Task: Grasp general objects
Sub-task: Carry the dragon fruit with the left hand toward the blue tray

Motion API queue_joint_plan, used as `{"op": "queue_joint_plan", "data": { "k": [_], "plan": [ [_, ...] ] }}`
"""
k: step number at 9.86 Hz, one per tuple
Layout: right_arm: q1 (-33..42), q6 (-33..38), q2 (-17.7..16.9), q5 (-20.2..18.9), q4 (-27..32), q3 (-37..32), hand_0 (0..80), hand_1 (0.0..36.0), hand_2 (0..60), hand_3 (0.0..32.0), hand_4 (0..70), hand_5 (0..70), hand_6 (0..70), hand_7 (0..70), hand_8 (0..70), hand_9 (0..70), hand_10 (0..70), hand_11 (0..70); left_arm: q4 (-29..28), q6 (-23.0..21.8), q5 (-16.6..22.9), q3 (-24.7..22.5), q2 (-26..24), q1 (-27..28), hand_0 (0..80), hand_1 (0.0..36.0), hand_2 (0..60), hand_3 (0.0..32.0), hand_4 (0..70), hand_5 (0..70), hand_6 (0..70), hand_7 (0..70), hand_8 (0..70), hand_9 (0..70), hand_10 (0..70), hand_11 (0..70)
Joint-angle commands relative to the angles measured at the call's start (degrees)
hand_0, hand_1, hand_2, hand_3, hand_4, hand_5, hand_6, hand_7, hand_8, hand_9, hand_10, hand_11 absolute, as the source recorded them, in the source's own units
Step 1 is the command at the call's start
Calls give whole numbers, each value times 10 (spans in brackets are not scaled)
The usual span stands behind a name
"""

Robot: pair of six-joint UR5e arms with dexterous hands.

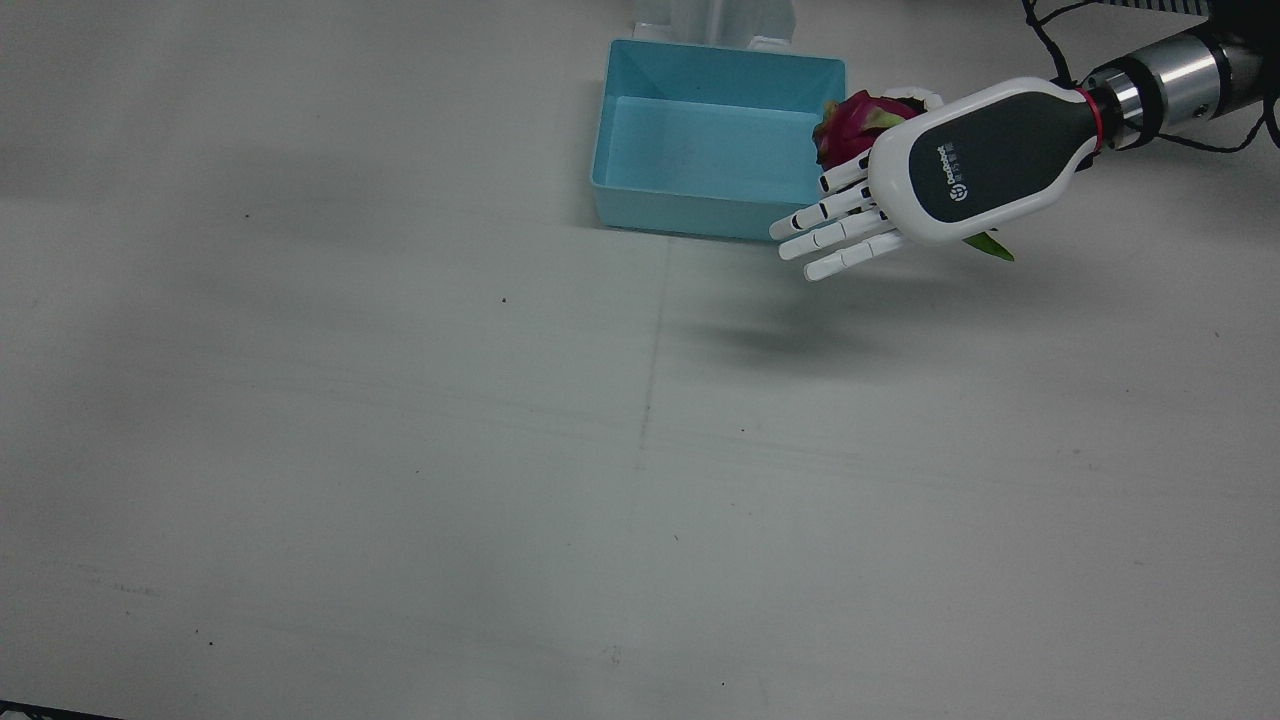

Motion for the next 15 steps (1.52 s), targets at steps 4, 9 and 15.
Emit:
{"op": "queue_joint_plan", "data": {
  "k": [4, 9, 15],
  "plan": [
    [0, 0, 0, 0, 0, 0, 0, 0, 0, 0, 0, 0, 0, 0, 0, 0, 0, 0, 0, -126, -1, 11, -1, 32, 505, 187, 406, 0, 561, 700, 113, 214, 122, 28, 0, 0],
    [0, 0, 0, 0, 0, 0, 0, 0, 0, 0, 0, 0, 0, 0, 0, 0, 0, 0, 1, -164, -49, 6, -1, 98, 520, 202, 409, 0, 570, 700, 112, 211, 123, 28, 0, 0],
    [0, 0, 0, 0, 0, 0, 0, 0, 0, 0, 0, 0, 0, 0, 0, 0, 0, 0, -8, -168, -110, 18, -10, 158, 533, 215, 404, 0, 570, 700, 105, 200, 116, 26, 0, 0]
  ]
}}
